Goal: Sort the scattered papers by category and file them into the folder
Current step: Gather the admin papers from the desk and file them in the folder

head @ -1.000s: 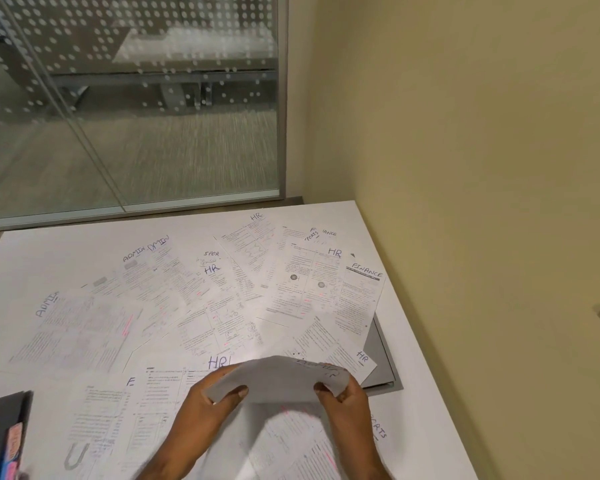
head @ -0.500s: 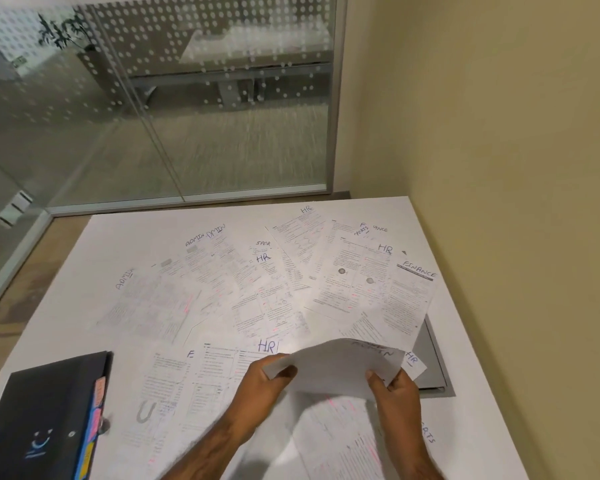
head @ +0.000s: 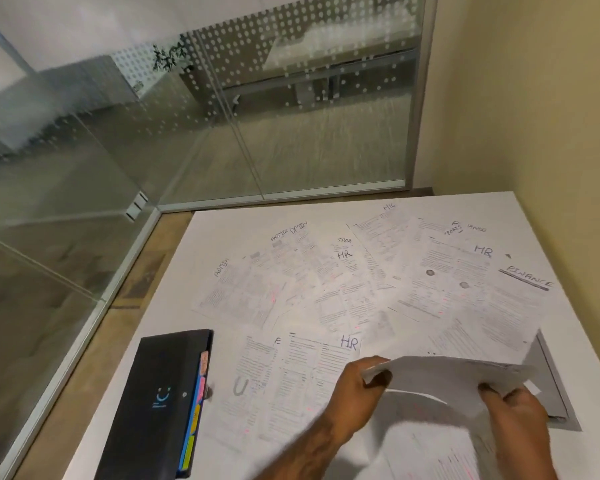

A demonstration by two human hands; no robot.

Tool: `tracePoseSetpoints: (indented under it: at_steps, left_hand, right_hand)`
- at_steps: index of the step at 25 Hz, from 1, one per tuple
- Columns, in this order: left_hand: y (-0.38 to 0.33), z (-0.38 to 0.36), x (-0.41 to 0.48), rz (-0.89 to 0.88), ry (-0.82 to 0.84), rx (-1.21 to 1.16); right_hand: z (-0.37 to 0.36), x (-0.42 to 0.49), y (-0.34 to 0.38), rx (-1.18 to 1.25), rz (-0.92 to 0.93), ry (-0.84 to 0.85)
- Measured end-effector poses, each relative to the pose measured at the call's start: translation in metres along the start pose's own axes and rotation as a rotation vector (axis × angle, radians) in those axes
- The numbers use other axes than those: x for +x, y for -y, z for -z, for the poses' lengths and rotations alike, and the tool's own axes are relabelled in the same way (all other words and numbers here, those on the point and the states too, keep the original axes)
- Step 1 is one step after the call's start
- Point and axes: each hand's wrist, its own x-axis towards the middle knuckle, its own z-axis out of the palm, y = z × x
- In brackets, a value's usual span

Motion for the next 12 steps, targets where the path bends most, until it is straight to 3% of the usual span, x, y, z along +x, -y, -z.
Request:
tracePoseSetpoints:
  at_steps: [5,12]
  left_hand:
    - [0.034,0.009,-0.004,-0.016,0.010,0.047]
    - [0.032,0.029,-0.010,-0.012,-0.070,0.064]
  right_hand:
    - [-0.005,-0.004,-0.010,-0.101,-0.004,0.203]
    - [-0.026,-0.005,0.002,-0.171,0.010,0.253]
